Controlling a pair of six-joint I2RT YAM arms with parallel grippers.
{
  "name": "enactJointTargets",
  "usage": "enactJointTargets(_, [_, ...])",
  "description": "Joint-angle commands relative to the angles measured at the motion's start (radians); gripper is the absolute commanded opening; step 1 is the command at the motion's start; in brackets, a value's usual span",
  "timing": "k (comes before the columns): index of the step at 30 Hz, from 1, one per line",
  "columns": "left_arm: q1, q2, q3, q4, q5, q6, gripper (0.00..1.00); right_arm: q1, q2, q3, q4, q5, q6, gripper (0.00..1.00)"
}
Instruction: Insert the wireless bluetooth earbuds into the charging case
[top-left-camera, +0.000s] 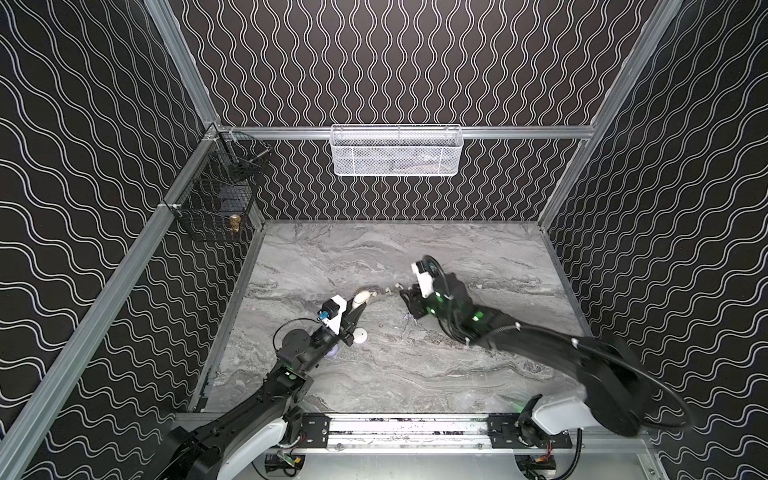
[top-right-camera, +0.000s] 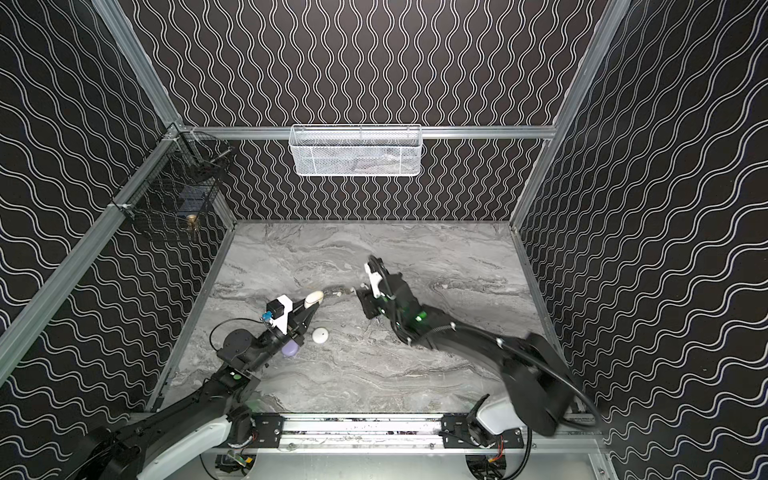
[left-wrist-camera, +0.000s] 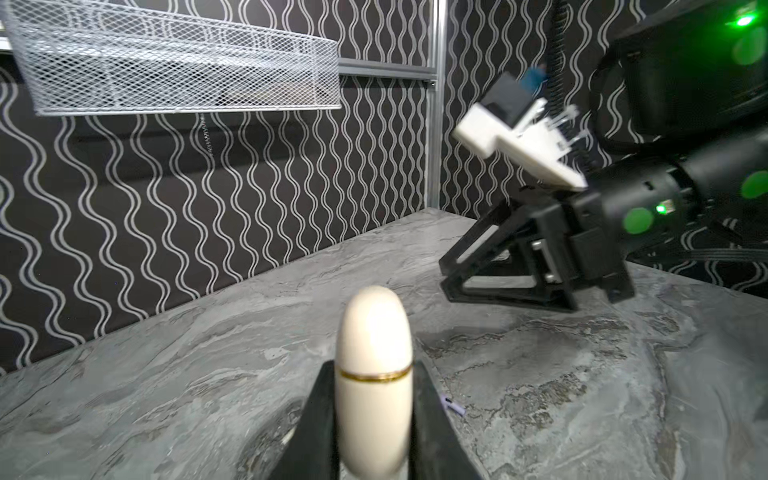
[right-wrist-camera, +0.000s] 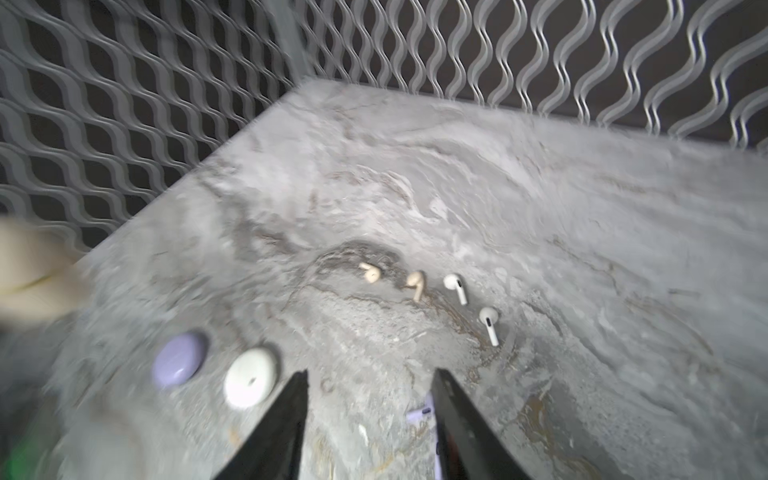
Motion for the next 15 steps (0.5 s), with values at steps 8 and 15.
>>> enactJointTargets(8, [-0.012,0.133,0.033,0.271,0.342,-0.037,0.0,0.003,-0.214,-0.13,0.262,-0.355,-0.265,0.65])
enactJointTargets(15, [-0.029,0.219,0.062,0.354,0.451,-0.064,0.0,0.019,-0.173,-0.075,0.243,-0.389,-0.271,0.69])
